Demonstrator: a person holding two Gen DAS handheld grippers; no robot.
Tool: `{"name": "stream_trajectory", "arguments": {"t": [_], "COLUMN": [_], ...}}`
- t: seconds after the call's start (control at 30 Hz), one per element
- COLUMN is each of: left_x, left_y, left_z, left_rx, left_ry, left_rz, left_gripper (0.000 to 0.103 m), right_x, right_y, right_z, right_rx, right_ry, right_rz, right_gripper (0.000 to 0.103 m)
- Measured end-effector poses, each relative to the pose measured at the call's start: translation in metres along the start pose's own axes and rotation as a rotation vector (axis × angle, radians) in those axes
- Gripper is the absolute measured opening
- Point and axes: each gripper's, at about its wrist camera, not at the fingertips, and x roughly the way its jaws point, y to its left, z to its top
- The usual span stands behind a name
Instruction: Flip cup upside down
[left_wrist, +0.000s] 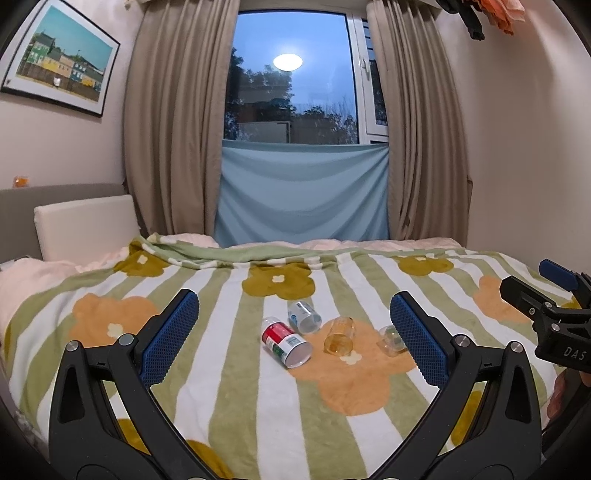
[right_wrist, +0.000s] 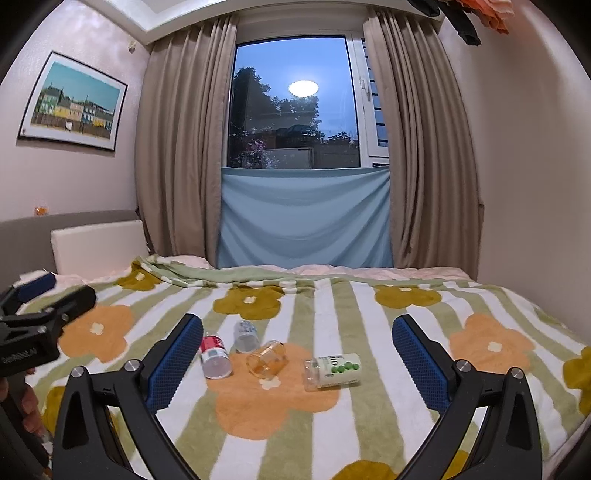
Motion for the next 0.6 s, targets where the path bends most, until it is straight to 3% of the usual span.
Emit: {"name": "stream_trajectory", "arguments": {"t": [0.3, 0.47, 0.6], "left_x": [0.025, 0.071, 0.131], "left_y": [0.000, -0.006, -0.018], "left_z": [0.029, 0.040, 0.048], "left_rx": [0.040, 0.101, 0.154], "left_ry": [0.054, 0.145, 0.244], "left_rz": [-0.065, -0.146, -0.227], "left_gripper": [0.103, 0.103, 0.103], "right_x": [0.011, 0.025, 0.031], "right_y": [-0.006, -0.020, -0.026], "right_z": [0.018, 0.033, 0.041], "right_rx": [0.017, 0.026, 0.023], "right_ry": [0.028, 0.038, 0.043], "right_rz": [0.035, 0.008, -0.003], "right_gripper": [0.102, 0.102, 0.102]}}
